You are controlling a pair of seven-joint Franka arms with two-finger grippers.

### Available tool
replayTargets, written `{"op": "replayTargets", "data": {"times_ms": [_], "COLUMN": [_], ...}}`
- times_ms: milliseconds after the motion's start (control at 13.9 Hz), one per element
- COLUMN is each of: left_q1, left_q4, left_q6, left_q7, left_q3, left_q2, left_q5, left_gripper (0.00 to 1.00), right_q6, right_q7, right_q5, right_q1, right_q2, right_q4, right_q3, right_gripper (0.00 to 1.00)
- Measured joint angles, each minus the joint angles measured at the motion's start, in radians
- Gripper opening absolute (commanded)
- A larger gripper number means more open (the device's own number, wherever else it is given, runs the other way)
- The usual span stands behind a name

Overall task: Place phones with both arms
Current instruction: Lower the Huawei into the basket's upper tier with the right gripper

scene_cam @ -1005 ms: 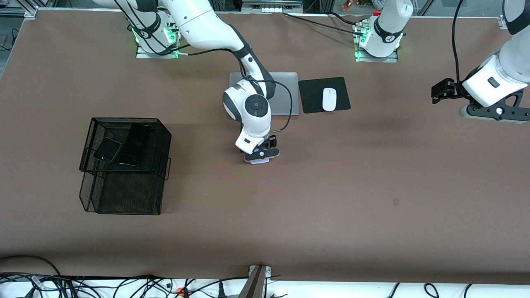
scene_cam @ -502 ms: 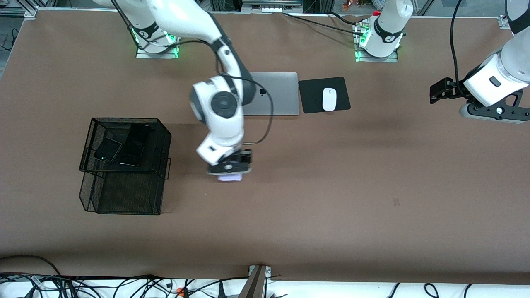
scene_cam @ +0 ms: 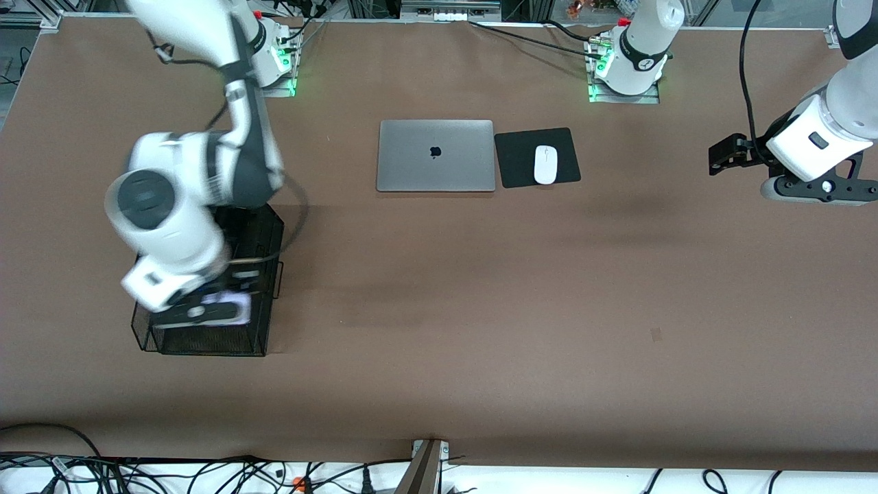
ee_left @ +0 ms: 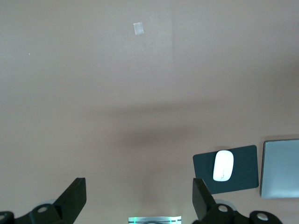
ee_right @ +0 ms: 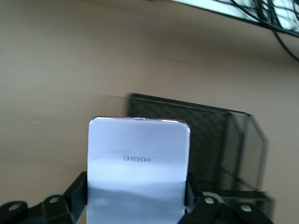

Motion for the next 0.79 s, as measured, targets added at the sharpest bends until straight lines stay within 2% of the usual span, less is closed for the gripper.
{"op": "replayTargets", "data": {"times_ms": [215,431,574,789], "left_q1": [-0.008,-0.012,-0.012,-0.012], "left_q4": [0.005,0.005,0.006,0.007], "left_q6": [0.002,0.002,0.002,0.002], "left_q7": [-0.01,-0.017,-0.017,-0.017], "left_q3": [-0.001,-0.001,-0.001,-0.001], "left_q2": [0.006,0.006,0.007,0.007], "left_q5": [0.0,0.0,0.0,0.0], "left_gripper": [1.0,1.0,1.0,1.0], "right_q6": [0.074,0.198,0.213,0.211], "right_q7": [-0.086,-0.086,-0.087,-0.088], "right_q5": [0.055,0.1,0.161,0.184], "right_q1": [-0.132,-0.166,-0.2,-0.22], "right_q2": [0.064,0.137,0.161,0.171], "right_q4": [0.001,0.003,0.004,0.004], "right_q3": [0.034,0.065,0.104,0.123], "right_gripper": [0.0,0.0,0.0,0.0]}}
